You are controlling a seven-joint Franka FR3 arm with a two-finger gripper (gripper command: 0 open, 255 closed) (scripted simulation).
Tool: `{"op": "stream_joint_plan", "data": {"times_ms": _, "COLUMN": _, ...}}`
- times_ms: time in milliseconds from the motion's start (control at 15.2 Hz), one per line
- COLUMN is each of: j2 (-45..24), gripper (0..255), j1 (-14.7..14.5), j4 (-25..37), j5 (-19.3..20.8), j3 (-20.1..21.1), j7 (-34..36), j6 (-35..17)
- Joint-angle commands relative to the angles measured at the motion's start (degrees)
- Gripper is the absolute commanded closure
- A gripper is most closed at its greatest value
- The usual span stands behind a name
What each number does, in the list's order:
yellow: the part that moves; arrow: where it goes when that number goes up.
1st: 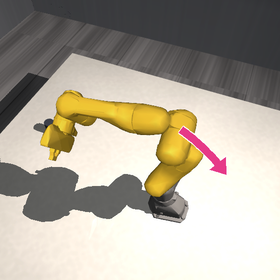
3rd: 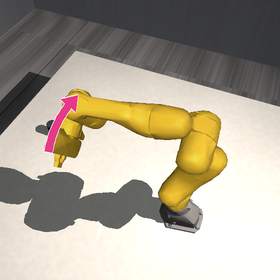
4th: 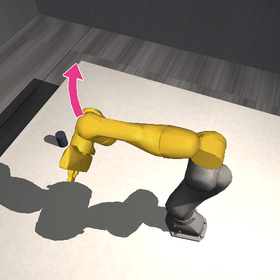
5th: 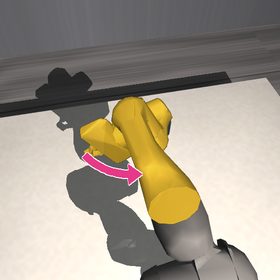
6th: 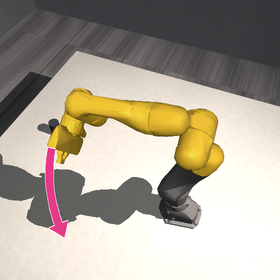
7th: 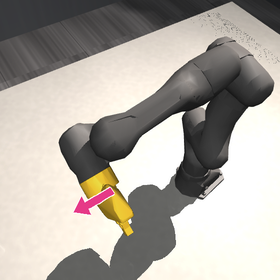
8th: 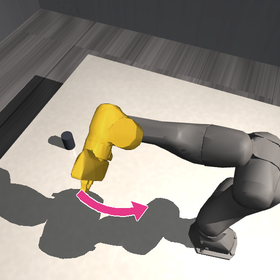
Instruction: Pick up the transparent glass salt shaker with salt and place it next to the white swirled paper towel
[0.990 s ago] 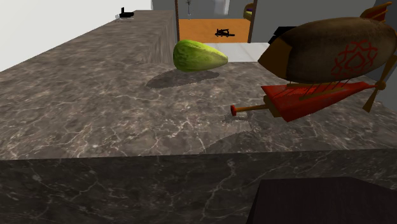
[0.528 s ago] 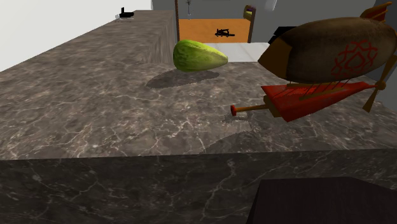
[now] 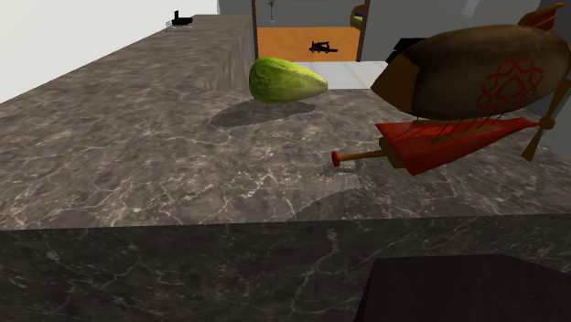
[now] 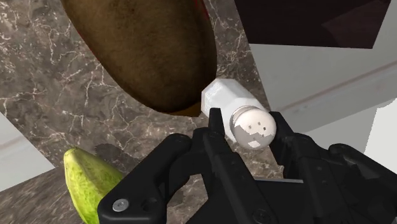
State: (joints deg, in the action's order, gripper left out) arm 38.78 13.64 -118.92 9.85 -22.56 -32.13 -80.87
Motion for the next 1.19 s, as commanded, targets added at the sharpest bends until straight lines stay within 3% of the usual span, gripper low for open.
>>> {"op": "stream_joint_plan", "data": {"times_ms": 0, "j2": 1.07, "gripper": 255, "j1": 0.85, "j4": 0.11, "j5": 1.63, "j3": -1.91, "j7": -2.57, "j6": 0.91}}
{"op": "stream_joint_plan", "data": {"times_ms": 594, "j2": 4.71, "gripper": 255, "j1": 4.03, "j4": 2.36, "j5": 9.10, "j3": -10.66, "j7": -14.06, "j6": 4.56}}
{"op": "stream_joint_plan", "data": {"times_ms": 1122, "j2": 4.33, "gripper": 255, "j1": 4.70, "j4": 8.42, "j5": 15.40, "j3": -20.08, "j7": -25.34, "j6": 6.63}}
